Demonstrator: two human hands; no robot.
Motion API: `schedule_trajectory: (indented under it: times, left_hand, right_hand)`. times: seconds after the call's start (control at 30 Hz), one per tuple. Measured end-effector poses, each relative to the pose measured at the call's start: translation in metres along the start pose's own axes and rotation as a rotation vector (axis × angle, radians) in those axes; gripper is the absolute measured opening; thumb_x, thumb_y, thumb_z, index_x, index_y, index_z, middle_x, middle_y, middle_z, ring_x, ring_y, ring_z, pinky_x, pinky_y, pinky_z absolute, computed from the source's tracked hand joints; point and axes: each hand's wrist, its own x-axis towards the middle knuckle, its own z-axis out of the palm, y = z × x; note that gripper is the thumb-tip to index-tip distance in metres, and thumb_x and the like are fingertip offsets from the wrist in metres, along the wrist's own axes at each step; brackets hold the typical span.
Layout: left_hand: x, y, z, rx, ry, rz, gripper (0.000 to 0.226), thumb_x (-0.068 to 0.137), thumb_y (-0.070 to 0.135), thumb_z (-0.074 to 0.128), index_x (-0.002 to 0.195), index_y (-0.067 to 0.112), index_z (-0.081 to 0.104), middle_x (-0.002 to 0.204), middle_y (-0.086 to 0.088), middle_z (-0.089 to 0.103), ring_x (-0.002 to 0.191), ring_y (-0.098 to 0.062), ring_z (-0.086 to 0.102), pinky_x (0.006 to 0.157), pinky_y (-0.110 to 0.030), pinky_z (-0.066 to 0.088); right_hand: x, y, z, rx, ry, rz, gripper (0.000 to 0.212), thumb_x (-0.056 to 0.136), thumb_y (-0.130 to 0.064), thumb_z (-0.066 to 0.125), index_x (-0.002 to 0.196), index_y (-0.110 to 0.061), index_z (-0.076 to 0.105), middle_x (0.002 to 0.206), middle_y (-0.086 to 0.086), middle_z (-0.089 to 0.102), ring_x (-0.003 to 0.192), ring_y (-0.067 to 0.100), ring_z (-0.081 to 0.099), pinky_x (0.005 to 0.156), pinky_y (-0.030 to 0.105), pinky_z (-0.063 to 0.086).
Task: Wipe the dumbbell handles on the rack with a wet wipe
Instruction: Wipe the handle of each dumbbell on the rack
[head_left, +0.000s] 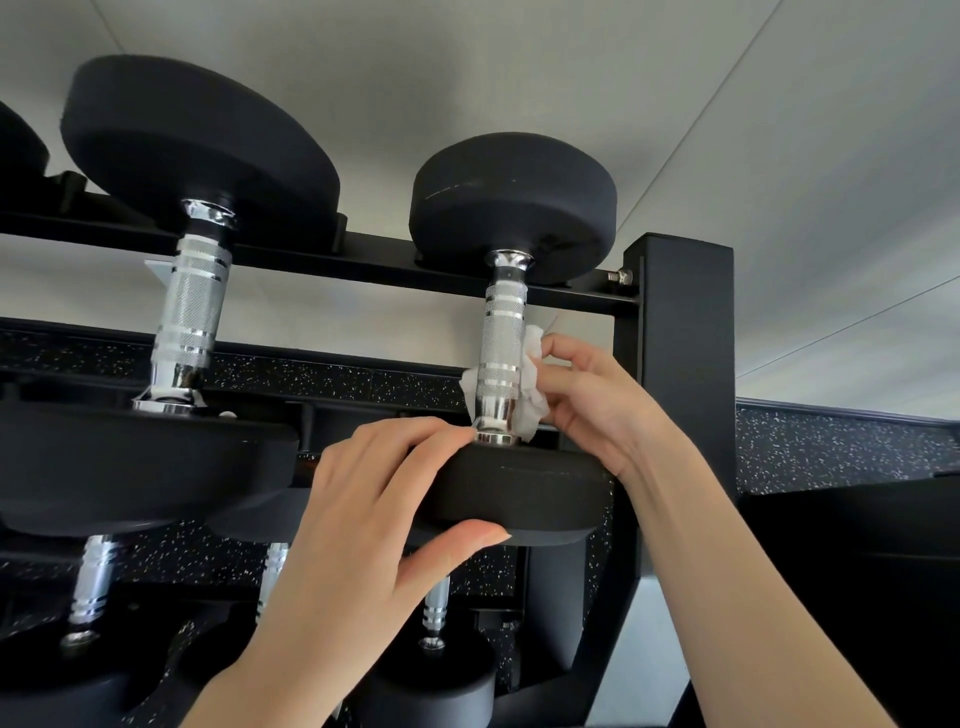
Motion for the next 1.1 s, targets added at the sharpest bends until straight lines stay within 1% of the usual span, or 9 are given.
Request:
schedule_trajectory:
  times: [0.17, 0.33, 0.4, 0.53, 0.63, 0.73, 0.8, 0.93, 1.1]
  left_hand:
    - [-0.001, 0.0, 0.0, -0.005, 0.001, -0.001, 0.052, 0.089, 0.061, 0.041, 0.125, 0.026, 0.05, 0.122, 0.019, 0.044, 0.117, 0.004, 0.033, 0.098, -0.016, 0.025]
    - [-0.002, 0.001, 0.0, -0.014, 0.01, -0.01, 0.051, 0.089, 0.062, 0.041, 0.125, 0.028, 0.049, 0.122, 0.02, 0.043, 0.117, 0.013, 0.029, 0.099, -0.013, 0.023]
    - [-0.001, 0.002, 0.0, -0.008, 0.009, -0.004, 0.05, 0.089, 0.061, 0.041, 0.125, 0.027, 0.049, 0.121, 0.02, 0.043, 0.114, 0.008, 0.033, 0.098, -0.015, 0.024]
    - [-0.001, 0.0, 0.001, 0.006, 0.024, 0.007, 0.052, 0.089, 0.06, 0.042, 0.124, 0.023, 0.052, 0.121, 0.017, 0.045, 0.111, -0.003, 0.041, 0.097, -0.021, 0.028]
    - [-0.002, 0.0, 0.003, 0.001, 0.041, 0.007, 0.053, 0.088, 0.059, 0.043, 0.124, 0.021, 0.054, 0.12, 0.014, 0.047, 0.111, -0.005, 0.042, 0.096, -0.025, 0.03]
    - [-0.003, -0.001, 0.005, -0.022, 0.046, 0.002, 0.054, 0.089, 0.06, 0.042, 0.125, 0.021, 0.054, 0.121, 0.012, 0.05, 0.114, -0.007, 0.045, 0.097, -0.027, 0.03]
    - [-0.004, -0.001, 0.006, -0.037, 0.057, 0.0, 0.053, 0.089, 0.061, 0.043, 0.124, 0.023, 0.053, 0.121, 0.012, 0.05, 0.113, -0.008, 0.046, 0.097, -0.028, 0.031]
    - [-0.004, -0.003, 0.007, -0.051, 0.083, 0.02, 0.05, 0.088, 0.059, 0.045, 0.123, 0.024, 0.052, 0.122, 0.015, 0.049, 0.114, -0.007, 0.045, 0.097, -0.027, 0.031]
    - [-0.003, -0.005, 0.006, -0.048, 0.093, 0.032, 0.051, 0.087, 0.058, 0.047, 0.121, 0.021, 0.057, 0.12, 0.012, 0.053, 0.114, -0.009, 0.047, 0.095, -0.029, 0.033]
  right_hand:
    - [-0.017, -0.002, -0.007, -0.189, -0.058, 0.04, 0.021, 0.087, 0.004, 0.056, 0.072, -0.01, 0.053, 0.062, 0.004, 0.067, 0.053, 0.011, 0.062, 0.05, 0.02, 0.05]
    - [-0.026, -0.002, -0.009, -0.374, -0.033, -0.013, 0.013, 0.083, -0.001, 0.065, 0.075, -0.003, 0.055, 0.072, 0.023, 0.063, 0.052, 0.014, 0.057, 0.049, 0.016, 0.044]
    - [-0.029, -0.001, -0.007, -0.486, 0.004, -0.059, 0.015, 0.082, -0.005, 0.068, 0.078, 0.001, 0.055, 0.074, 0.026, 0.064, 0.053, 0.014, 0.054, 0.053, 0.015, 0.044]
    - [-0.038, -0.003, -0.001, -0.754, 0.119, -0.198, 0.012, 0.074, -0.017, 0.077, 0.069, -0.02, 0.066, 0.072, 0.001, 0.073, 0.067, 0.013, 0.068, 0.07, 0.026, 0.05]
    - [-0.044, -0.009, 0.009, -0.84, 0.202, -0.344, 0.019, 0.07, -0.019, 0.08, 0.068, -0.033, 0.067, 0.068, -0.006, 0.07, 0.067, 0.005, 0.065, 0.07, 0.016, 0.051]
    - [-0.04, -0.019, 0.026, -1.028, 0.149, -0.423, 0.007, 0.075, -0.023, 0.076, 0.081, -0.027, 0.073, 0.073, -0.016, 0.064, 0.068, 0.004, 0.057, 0.065, 0.01, 0.045]
    - [-0.031, -0.023, 0.033, -1.229, 0.068, -0.435, 0.01, 0.079, -0.029, 0.072, 0.088, -0.024, 0.074, 0.079, -0.013, 0.061, 0.07, 0.004, 0.051, 0.066, 0.014, 0.042]
    - [-0.023, -0.031, 0.043, -1.53, 0.004, -0.412, 0.016, 0.083, -0.042, 0.065, 0.092, -0.031, 0.071, 0.065, -0.013, 0.049, 0.07, 0.01, 0.048, 0.063, 0.028, 0.039]
    - [-0.019, -0.033, 0.055, -1.767, 0.012, -0.472, 0.021, 0.085, -0.048, 0.058, 0.099, -0.034, 0.067, 0.093, -0.001, 0.065, 0.093, 0.018, 0.059, 0.068, 0.028, 0.042]
